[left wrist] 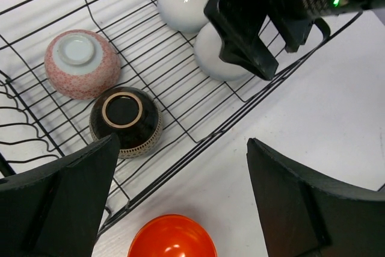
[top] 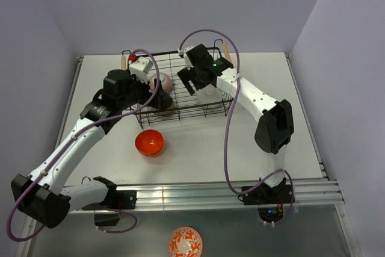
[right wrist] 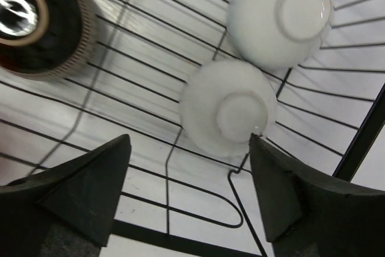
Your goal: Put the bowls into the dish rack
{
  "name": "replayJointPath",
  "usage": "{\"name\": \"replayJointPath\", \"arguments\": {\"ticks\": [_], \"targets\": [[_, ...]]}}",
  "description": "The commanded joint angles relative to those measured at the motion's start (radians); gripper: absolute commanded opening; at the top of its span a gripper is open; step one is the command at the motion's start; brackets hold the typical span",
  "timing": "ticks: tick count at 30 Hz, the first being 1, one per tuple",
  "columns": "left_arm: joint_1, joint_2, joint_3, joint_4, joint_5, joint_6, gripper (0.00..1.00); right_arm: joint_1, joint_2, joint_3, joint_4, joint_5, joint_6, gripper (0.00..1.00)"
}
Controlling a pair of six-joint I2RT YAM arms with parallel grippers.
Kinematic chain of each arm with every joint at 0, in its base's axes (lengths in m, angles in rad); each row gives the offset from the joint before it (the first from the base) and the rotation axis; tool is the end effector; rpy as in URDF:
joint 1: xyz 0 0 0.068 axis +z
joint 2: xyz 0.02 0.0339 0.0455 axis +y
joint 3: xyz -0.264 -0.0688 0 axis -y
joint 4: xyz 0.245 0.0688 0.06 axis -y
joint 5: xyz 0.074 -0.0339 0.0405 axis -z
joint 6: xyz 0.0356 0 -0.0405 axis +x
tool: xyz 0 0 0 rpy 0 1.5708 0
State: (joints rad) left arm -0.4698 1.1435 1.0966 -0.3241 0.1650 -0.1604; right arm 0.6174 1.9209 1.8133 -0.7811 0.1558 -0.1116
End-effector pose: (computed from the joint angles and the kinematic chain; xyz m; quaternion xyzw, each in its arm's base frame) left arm 0.2290 -0.1228 0.3627 0.1727 0.8056 -0.2390 0.5139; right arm 0.3533 0.2441 0.3101 -0.3106 0.8871 0.0124 0.3412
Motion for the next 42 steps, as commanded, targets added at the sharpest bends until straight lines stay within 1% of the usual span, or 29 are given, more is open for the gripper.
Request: {"name": "replayJointPath", "arguments": {"ticks": [1,2,4,5,7,8,11,15,19,26,29,32,36,39,42], "targets": [[0.007,-0.034,0.051,0.019,0.053,-0.031,0.91,0.005,-0.002,0.073,-0.044,-0.111,0.049,0.84],[0.011,-0.036,0.051,0.022,0.06,-0.034,0.9,0.004,0.012,0.081,-0.052,-0.137,0.056,0.75],[0.016,-0.042,0.054,0.022,0.085,-0.036,0.87,0.001,0.042,0.087,-0.063,-0.172,0.07,0.65],[0.02,-0.044,0.055,0.02,0.091,-0.037,0.85,-0.002,0.053,0.086,-0.063,-0.202,0.072,0.55],[0.025,-0.047,0.057,0.017,0.099,-0.037,0.84,-0.011,0.081,0.087,-0.061,-0.219,0.078,0.46],[0.026,-0.045,0.059,0.014,0.099,-0.037,0.83,-0.015,0.09,0.092,-0.066,-0.22,0.079,0.39],[0.034,-0.042,0.06,-0.003,0.1,-0.034,0.81,-0.03,0.125,0.101,-0.083,-0.228,0.089,0.36],[0.039,-0.045,0.051,-0.012,0.102,-0.031,0.8,-0.051,0.148,0.083,-0.101,-0.196,0.089,0.35],[0.042,-0.045,0.045,-0.013,0.103,-0.036,0.8,-0.071,0.15,0.044,-0.076,-0.135,0.078,0.36],[0.045,-0.033,0.052,-0.026,0.108,-0.03,0.81,-0.079,0.184,0.075,-0.093,-0.108,0.07,0.39],[0.046,-0.03,0.055,-0.03,0.11,-0.033,0.81,-0.077,0.191,0.095,-0.098,-0.073,0.072,0.4],[0.051,-0.034,0.057,-0.032,0.117,-0.036,0.81,-0.09,0.214,0.119,-0.133,-0.062,0.07,0.4],[0.054,-0.037,0.062,-0.043,0.11,-0.034,0.81,-0.099,0.236,0.123,-0.162,-0.001,0.059,0.41],[0.056,-0.044,0.06,-0.043,0.12,-0.025,0.81,-0.102,0.207,0.116,-0.155,-0.027,0.059,0.41],[0.057,-0.073,0.039,-0.036,0.18,0.025,0.83,-0.1,0.149,0.13,-0.15,-0.12,0.064,0.46]]}}
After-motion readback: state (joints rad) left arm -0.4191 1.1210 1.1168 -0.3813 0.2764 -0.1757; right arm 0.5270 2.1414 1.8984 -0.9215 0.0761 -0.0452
